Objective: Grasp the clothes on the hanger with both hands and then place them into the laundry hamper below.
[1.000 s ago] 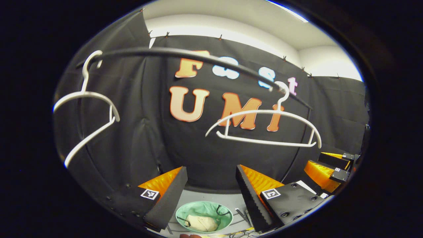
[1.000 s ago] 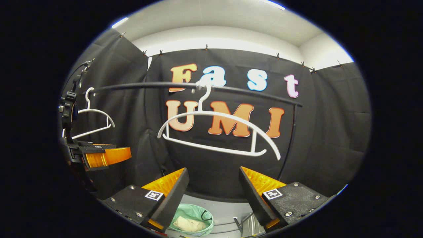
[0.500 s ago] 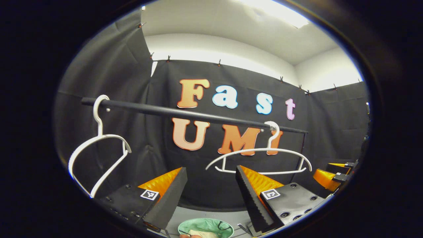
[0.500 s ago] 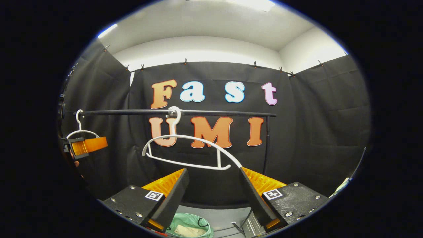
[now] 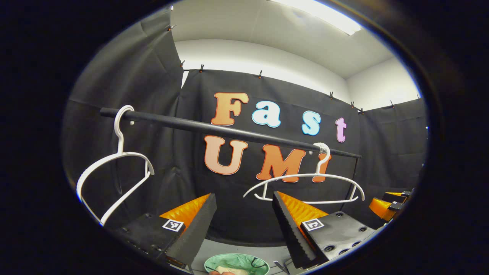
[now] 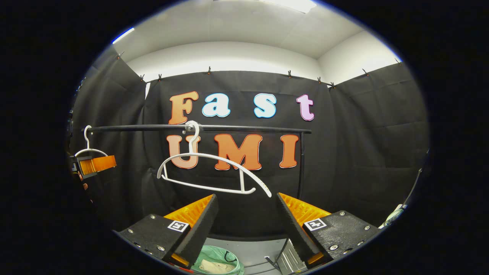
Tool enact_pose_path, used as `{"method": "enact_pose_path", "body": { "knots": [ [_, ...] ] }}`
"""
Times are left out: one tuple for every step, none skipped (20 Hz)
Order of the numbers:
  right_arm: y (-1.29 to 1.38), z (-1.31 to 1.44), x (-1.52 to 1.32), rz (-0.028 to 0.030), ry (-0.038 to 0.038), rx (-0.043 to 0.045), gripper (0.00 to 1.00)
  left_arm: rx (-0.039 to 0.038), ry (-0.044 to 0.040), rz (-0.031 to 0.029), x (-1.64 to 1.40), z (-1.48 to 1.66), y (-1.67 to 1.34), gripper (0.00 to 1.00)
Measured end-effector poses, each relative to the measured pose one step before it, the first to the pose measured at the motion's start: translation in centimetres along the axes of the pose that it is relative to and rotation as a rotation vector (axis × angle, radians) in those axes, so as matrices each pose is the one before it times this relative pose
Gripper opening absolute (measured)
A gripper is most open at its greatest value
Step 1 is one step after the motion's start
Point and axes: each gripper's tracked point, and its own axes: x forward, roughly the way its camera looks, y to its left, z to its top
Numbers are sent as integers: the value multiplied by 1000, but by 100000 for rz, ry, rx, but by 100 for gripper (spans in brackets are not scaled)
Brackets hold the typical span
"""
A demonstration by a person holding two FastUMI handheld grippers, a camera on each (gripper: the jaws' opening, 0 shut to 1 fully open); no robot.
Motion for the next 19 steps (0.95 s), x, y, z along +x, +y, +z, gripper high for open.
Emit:
{"method": "enact_pose_path", "body": {
  "knots": [
    [97,119,-48,264,-84,-10,94,-148,-447,546,19,-60,65,97],
    [212,83,-69,616,-188,-46,94,-263,-489,188,-27,76,139,97],
    [294,-26,153,521,-122,-114,94,-471,-478,97,-49,40,34,100],
    [211,49,84,462,6,-260,94,-459,-203,83,-9,-125,118,100],
    [218,95,197,523,-62,-212,94,-436,152,62,50,-111,94,94],
    [219,-25,162,512,51,-54,94,-409,129,206,141,-344,36,100],
    [153,-179,91,417,258,-47,94,-566,303,122,98,-175,95,97],
    [164,-111,150,416,198,0,94,-635,320,-106,92,-211,41,100],
    [164,92,223,515,72,73,94,-613,193,48,71,-117,-22,97],
    [92,-26,-46,413,-66,57,94,-406,101,274,84,-85,101,97],
    [-26,32,31,211,-272,56,94,-300,-102,311,119,-47,189,97],
    [28,113,69,205,-391,215,94,-249,-189,141,-1,37,33,97],
    [92,180,78,488,-300,386,94,-87,-283,121,12,133,33,97],
    [101,67,127,405,-223,401,94,149,-309,4,13,125,-18,97],
    [-29,88,125,135,-231,413,94,392,-332,-169,-11,82,-60,94],
    [-12,56,107,12,-304,470,94,674,-334,-130,25,201,-83,97],
    [90,13,-15,220,-203,520,94,928,-228,-25,-8,146,-74,97],
    [88,-8,12,179,-67,610,94,1159,-388,-185,95,135,-143,94],
    [41,-59,11,24,117,505,94,1298,-223,-418,77,189,-154,97]
  ]
}}
